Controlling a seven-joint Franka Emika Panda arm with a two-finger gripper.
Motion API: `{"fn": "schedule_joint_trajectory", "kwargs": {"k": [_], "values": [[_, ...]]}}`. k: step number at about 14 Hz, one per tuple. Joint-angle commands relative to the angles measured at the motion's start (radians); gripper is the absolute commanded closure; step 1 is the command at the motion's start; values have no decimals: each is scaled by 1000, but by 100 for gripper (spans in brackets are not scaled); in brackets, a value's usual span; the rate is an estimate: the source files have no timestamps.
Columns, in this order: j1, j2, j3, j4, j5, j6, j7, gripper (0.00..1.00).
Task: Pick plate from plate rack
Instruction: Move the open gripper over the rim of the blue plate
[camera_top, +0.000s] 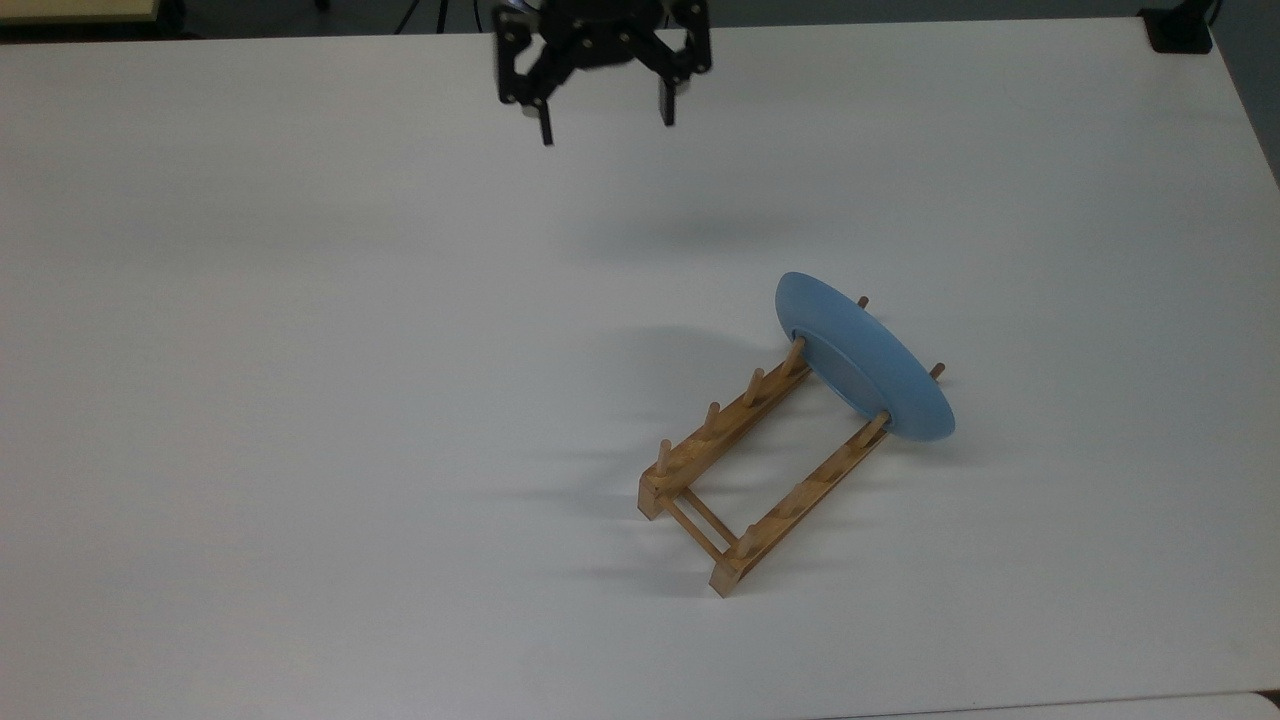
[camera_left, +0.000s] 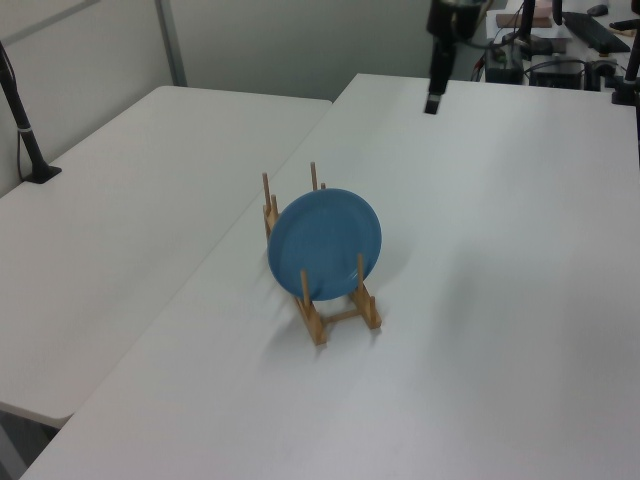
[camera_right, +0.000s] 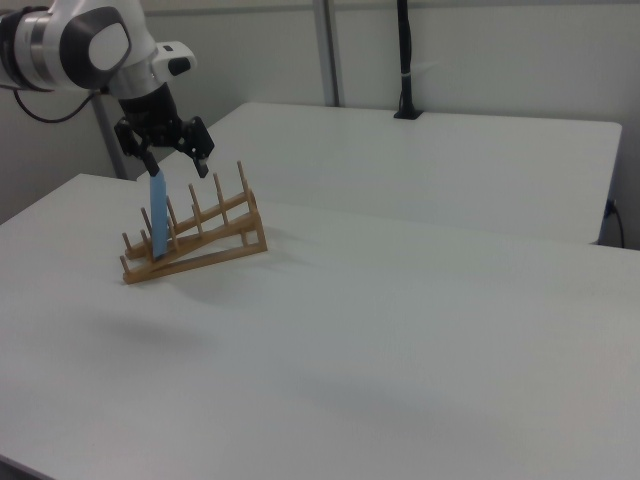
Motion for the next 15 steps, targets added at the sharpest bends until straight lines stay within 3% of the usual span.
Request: {"fn": "schedule_joint_trajectory", "kwargs": {"k": [1,5,6,8,15], "values": [[60,30,-2,25,-80,113,91,0],[131,66,31,25,-197,220,284,0],[155,82,41,25,-281,243,379,0],[195,104,47,25,-384,276,517,0],[295,228,47,25,-626,333,852,6]]}}
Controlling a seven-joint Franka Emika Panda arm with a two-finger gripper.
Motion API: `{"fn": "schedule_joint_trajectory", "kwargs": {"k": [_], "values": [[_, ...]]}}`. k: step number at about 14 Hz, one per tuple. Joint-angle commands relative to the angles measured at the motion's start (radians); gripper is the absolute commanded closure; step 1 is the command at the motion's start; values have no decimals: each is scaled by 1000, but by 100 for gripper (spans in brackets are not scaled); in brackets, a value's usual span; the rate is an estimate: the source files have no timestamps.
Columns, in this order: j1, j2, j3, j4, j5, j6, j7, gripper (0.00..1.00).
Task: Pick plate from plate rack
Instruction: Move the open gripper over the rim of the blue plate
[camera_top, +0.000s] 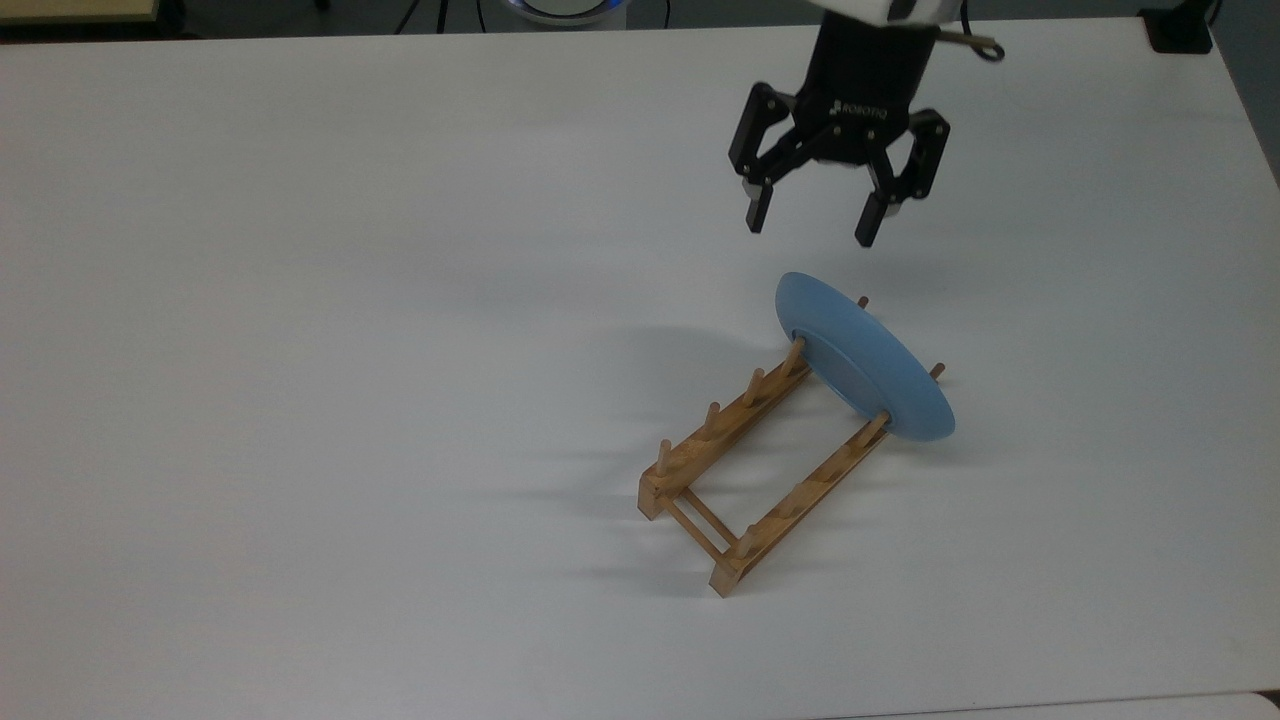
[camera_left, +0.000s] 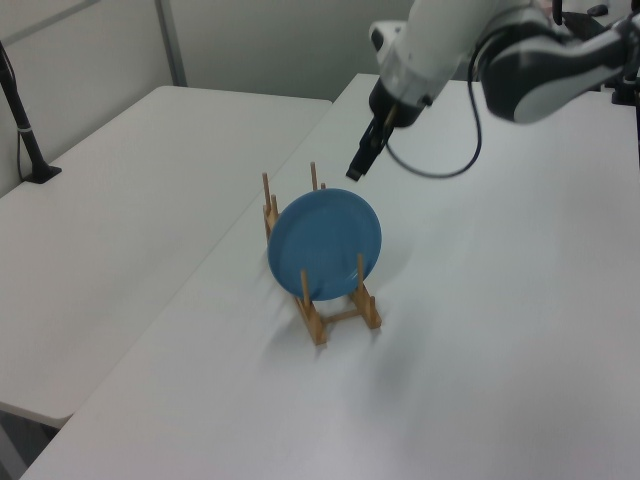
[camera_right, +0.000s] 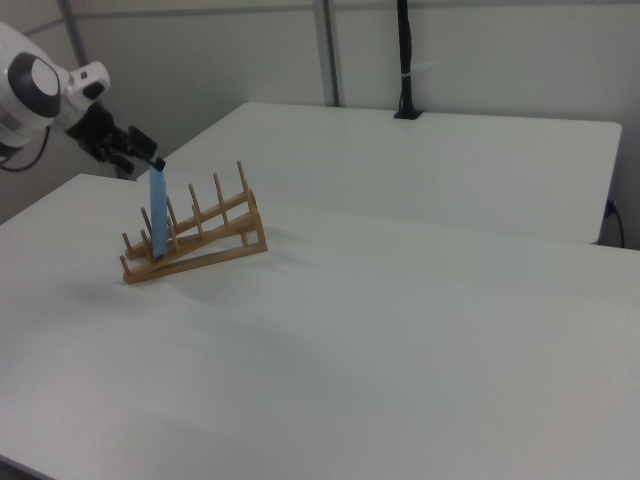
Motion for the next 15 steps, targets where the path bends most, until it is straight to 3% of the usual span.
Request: {"fn": "schedule_joint_trajectory", "kwargs": {"k": [1,5,9,15], "values": [[43,73,-9,17,-127,40,154,6],[47,106,-7,25,-232,51,272,6],[47,116,-7,32,-247,51,297,12],[47,130,5,37,-252,49,297,37]]}}
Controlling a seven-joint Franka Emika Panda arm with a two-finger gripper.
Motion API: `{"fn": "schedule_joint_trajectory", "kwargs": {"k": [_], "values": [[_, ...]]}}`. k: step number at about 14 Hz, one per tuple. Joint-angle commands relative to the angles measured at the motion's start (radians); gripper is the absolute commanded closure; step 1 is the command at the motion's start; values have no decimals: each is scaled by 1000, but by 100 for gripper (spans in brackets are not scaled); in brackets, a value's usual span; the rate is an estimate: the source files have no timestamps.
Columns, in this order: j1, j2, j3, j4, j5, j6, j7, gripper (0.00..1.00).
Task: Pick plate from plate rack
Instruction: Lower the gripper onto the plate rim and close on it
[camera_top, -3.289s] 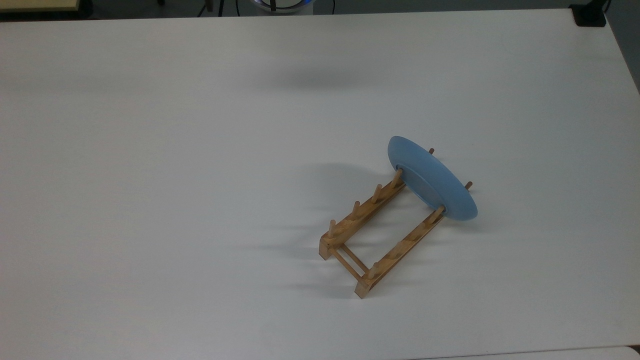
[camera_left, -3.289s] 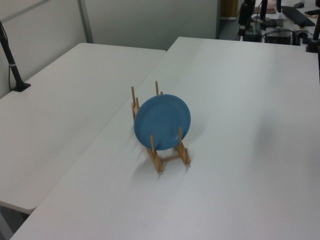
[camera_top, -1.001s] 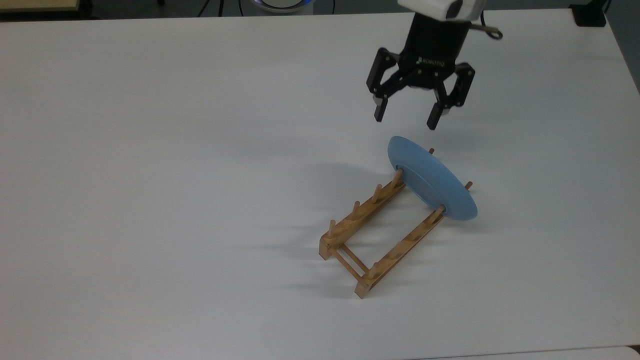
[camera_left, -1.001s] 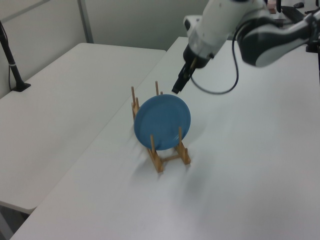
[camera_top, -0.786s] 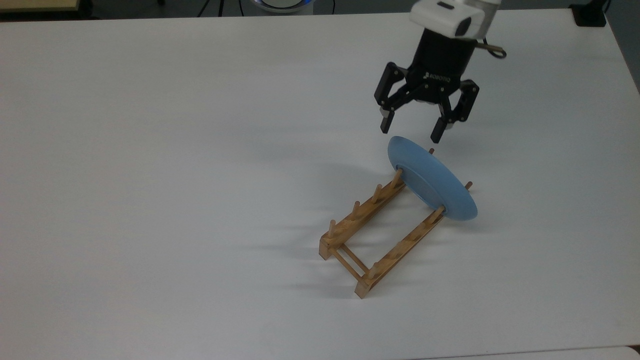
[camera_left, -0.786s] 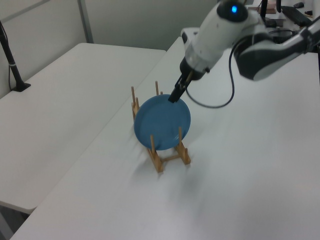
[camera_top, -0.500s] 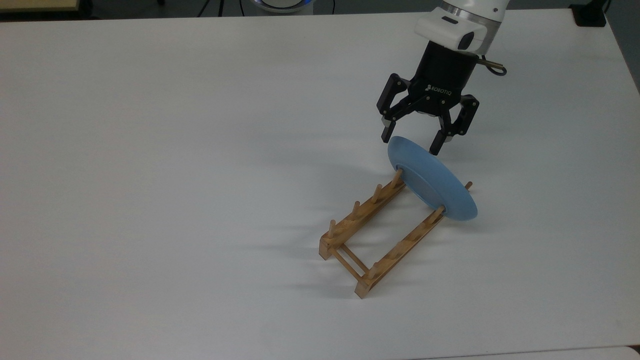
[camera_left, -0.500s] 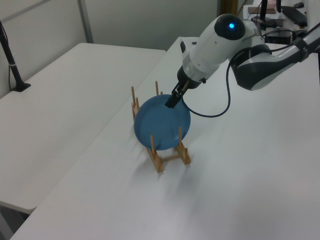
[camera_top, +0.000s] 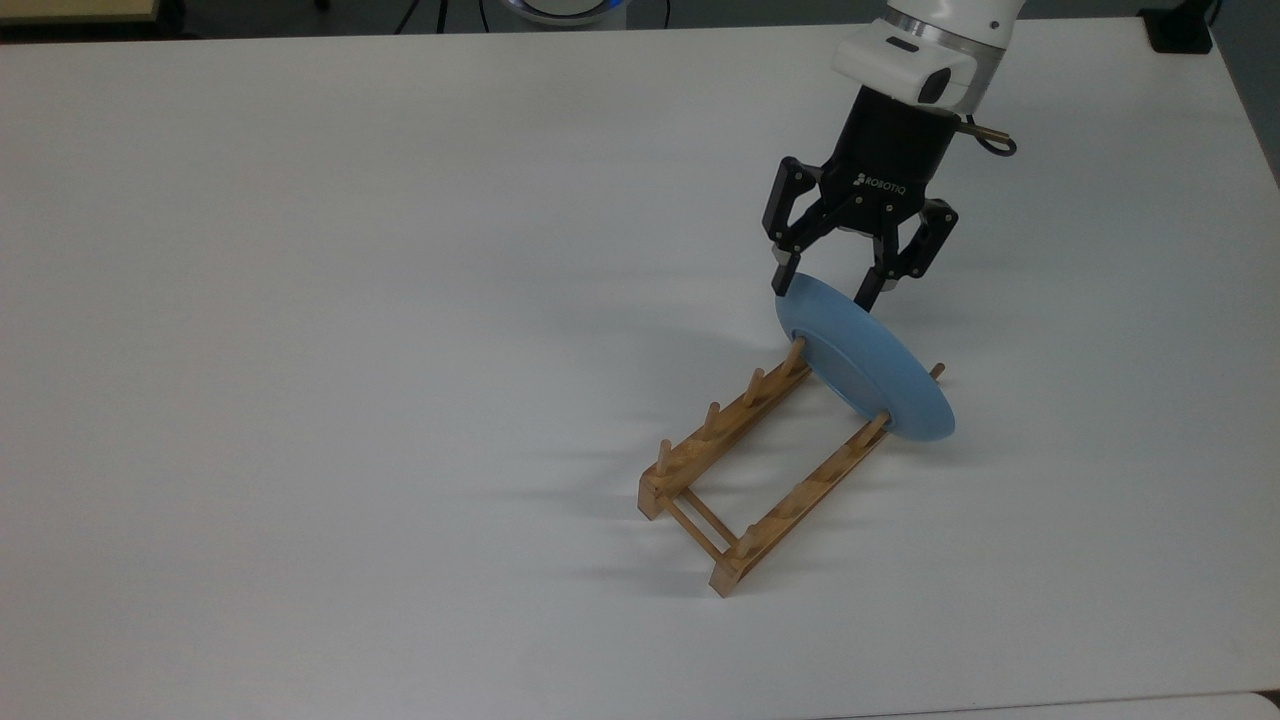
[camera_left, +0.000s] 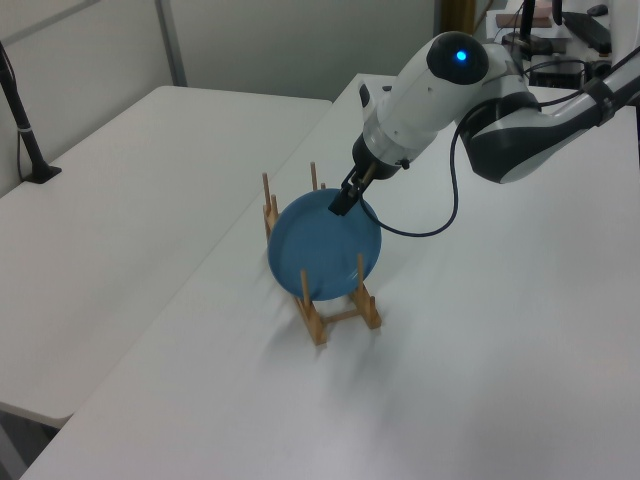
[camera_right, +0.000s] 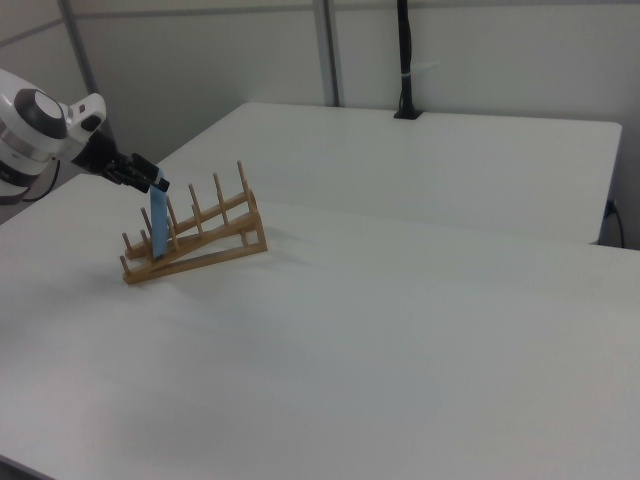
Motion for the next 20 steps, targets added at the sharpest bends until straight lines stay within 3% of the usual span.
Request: {"fn": "schedule_joint_trajectory", "kwargs": {"k": [1,2,5,11,13,20], "values": [[8,18,4,22,-26,11,27,47],[9,16,4,22,-26,10,27,54],[23,16,4,22,-28,8,27,60],[23,8,4,22,-28,7,25,62],[23,2,4,22,-29,5,25,69],[17,-7,4,22,-46,5,24,81]]}}
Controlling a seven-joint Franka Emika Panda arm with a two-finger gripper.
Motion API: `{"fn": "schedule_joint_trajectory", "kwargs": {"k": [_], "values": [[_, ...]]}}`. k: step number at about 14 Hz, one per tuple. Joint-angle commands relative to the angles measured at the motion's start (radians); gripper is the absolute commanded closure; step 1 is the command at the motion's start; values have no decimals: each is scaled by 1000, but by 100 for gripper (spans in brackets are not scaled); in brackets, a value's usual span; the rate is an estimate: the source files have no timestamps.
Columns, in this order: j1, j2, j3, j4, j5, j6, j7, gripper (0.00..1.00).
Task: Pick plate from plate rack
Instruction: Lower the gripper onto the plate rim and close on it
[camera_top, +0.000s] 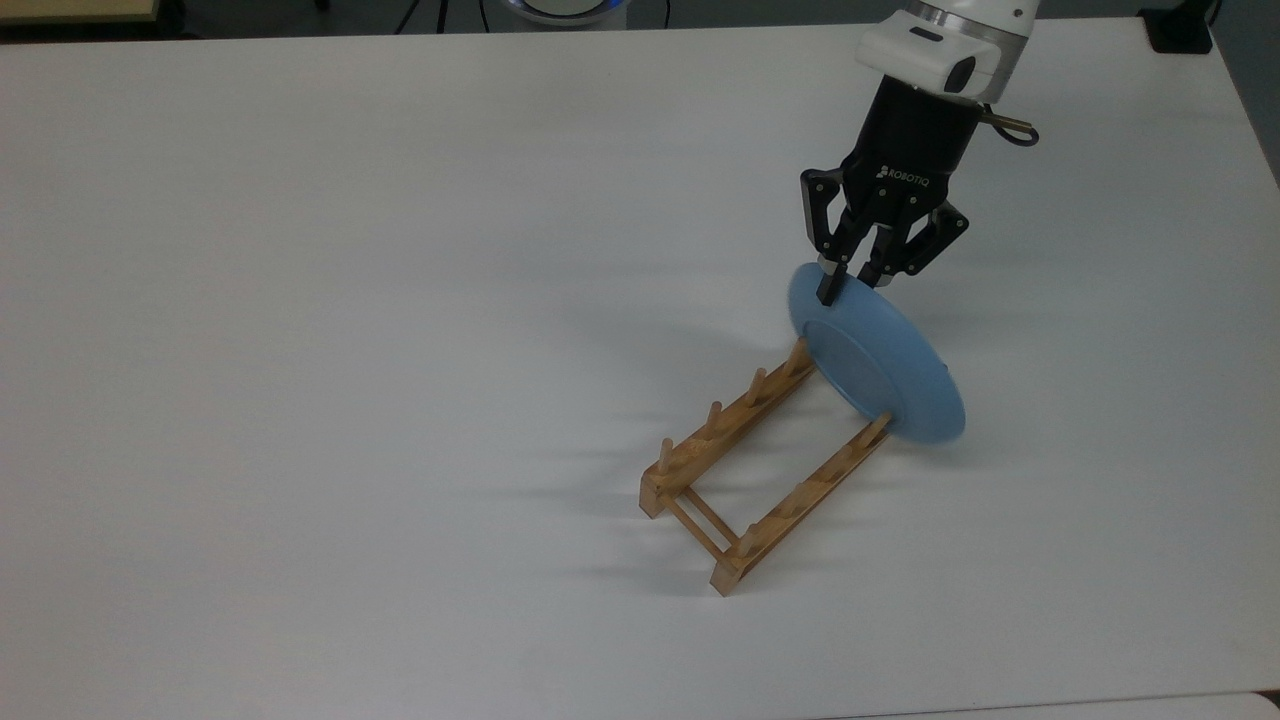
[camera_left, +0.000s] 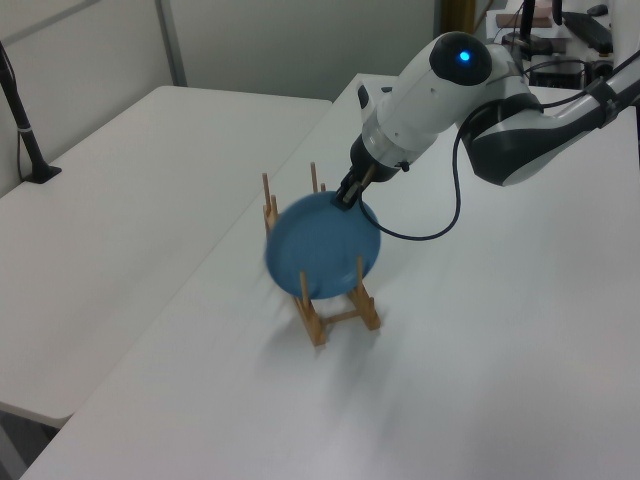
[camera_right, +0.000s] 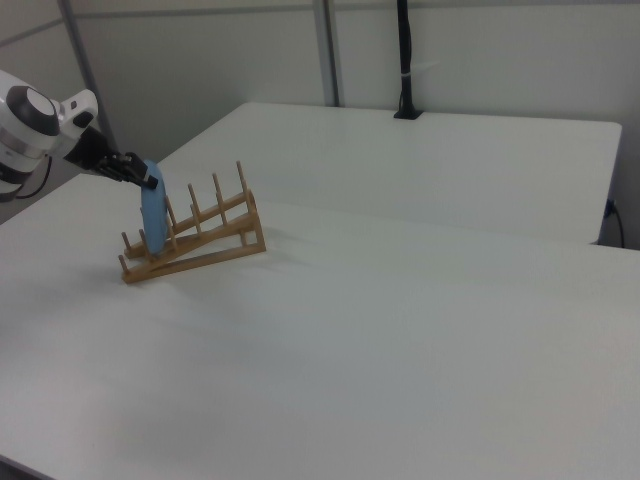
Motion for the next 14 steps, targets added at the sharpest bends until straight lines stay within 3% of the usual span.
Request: {"fn": "schedule_joint_trajectory", "kwargs": {"k": [1,6,10,14], "values": [[3,-10,-5,3,-43,4,22,82],[0,-15,-7,5,-45,4,21,84],[0,-18,-7,5,-48,4,18,95],[0,-22,-7,5,-58,2,16,97]]}}
